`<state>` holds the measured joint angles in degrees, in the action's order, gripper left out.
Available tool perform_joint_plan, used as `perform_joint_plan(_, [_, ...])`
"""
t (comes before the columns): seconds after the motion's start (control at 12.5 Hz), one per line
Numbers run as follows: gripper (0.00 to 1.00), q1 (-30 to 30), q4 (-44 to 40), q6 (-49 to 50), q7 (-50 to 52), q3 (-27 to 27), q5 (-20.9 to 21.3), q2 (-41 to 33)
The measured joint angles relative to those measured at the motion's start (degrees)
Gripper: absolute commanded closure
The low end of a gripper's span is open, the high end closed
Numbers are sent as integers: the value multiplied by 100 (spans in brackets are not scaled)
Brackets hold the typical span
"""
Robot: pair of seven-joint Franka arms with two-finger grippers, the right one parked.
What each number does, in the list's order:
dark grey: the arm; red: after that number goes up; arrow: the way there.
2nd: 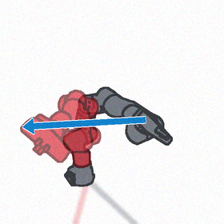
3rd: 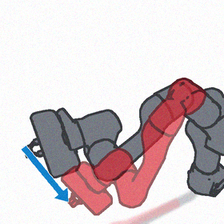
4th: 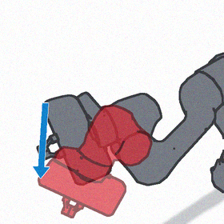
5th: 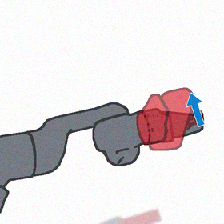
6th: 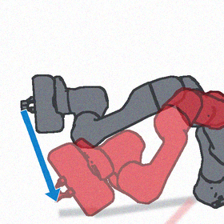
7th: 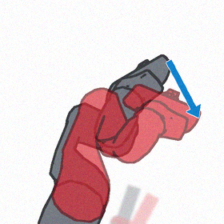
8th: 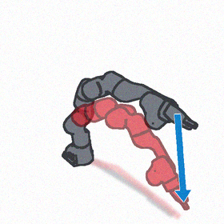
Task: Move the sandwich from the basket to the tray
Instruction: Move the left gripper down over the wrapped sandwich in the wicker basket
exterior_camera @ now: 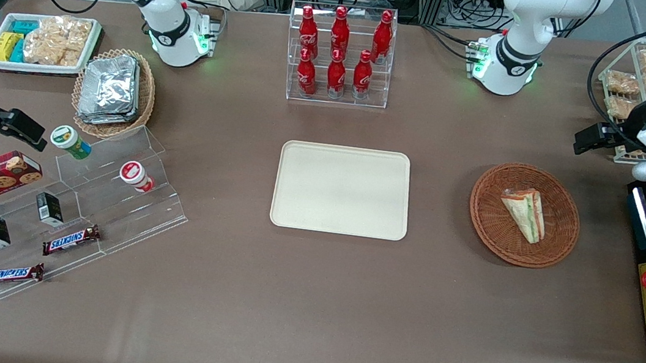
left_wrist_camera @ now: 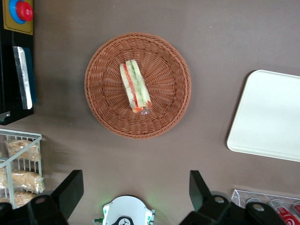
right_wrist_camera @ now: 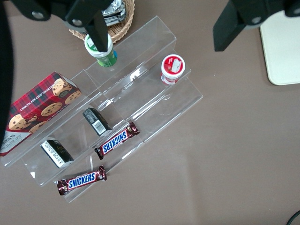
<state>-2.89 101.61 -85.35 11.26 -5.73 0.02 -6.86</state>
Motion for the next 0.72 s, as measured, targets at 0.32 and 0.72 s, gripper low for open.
perform_joint_plan(0.32, [0,21,-4,40,23,-1,34,0])
perform_joint_plan(0.72, [0,22,602,-178,85,2,58,-87])
